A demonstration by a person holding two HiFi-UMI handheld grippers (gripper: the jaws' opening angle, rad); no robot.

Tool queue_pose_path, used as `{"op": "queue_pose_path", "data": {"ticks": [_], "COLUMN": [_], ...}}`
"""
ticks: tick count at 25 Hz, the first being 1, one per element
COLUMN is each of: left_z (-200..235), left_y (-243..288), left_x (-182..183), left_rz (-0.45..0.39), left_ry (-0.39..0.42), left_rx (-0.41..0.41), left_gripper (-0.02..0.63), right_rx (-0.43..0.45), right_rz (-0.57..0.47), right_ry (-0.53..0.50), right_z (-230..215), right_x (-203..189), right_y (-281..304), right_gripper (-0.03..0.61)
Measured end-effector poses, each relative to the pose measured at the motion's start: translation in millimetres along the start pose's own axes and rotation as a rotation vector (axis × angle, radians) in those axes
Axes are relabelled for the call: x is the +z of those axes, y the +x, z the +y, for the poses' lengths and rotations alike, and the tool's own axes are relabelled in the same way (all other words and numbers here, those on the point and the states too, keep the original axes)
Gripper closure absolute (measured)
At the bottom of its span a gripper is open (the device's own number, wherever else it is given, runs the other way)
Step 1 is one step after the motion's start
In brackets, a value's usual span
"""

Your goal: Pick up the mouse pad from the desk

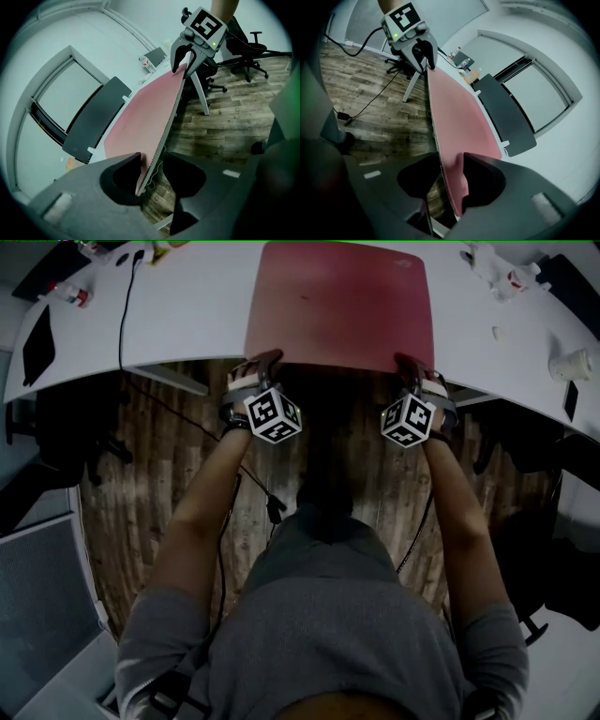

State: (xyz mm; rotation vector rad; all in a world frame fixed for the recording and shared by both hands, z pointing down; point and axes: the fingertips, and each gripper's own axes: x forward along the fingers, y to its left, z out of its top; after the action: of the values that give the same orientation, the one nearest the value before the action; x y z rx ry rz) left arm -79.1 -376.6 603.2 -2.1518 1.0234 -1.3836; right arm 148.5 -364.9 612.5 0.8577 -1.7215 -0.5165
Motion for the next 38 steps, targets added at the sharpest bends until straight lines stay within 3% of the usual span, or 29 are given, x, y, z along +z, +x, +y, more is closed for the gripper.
{"op": "queue_pose_path", "data": {"ticks": [2,5,9,12,14,16,19,24,33,38], "left_z": [5.8,8.3,12.0,17.7,24.1,32.8,40.6,40.6,43.3,39.6], "left_y": [1.4,2.9,-2.4,-6.8,-13.3,-22.0,-37.7,-73.7,-169.0,-222.4], "left_x": [1.4,4.4,7.9,10.7,13.7,18.4,25.5,31.9,53.3,61.4], "left_rz": [-0.003,-0.008,-0.037,-0.05,-0.071,-0.096,-0.121,-0.159,-0.229,-0.262], "left_ry": [0.003,0.039,0.038,0.017,-0.035,-0.136,-0.276,-0.437,-0.619,-0.624], "left_rx": [0.014,0.01,0.011,0.005,0.002,0.001,-0.008,-0.048,-0.082,-0.122], "left_gripper": [0.509,0.514,0.585,0.594,0.595,0.595,0.595,0.595,0.595,0.594], "right_rx": [0.0,-0.005,0.028,-0.005,-0.033,-0.048,-0.044,-0.034,-0.029,0.045], "right_rz": [-0.006,-0.022,-0.053,-0.092,-0.114,-0.133,-0.156,-0.205,-0.329,-0.358], "right_ry": [-0.014,-0.011,0.062,0.122,0.173,0.219,0.285,0.375,0.552,0.609], "right_z": [0.6,0.5,-2.1,-15.7,-29.7,-40.8,-44.7,-44.6,-61.5,-46.9], "right_x": [0.7,0.1,1.0,5.5,11.3,16.0,18.6,26.7,57.3,65.0], "right_y": [0.3,-2.0,-8.9,-19.0,-27.9,-36.9,-50.9,-88.7,-185.0,-236.1], "right_gripper": [0.451,0.466,0.504,0.561,0.561,0.561,0.561,0.561,0.561,0.561]}}
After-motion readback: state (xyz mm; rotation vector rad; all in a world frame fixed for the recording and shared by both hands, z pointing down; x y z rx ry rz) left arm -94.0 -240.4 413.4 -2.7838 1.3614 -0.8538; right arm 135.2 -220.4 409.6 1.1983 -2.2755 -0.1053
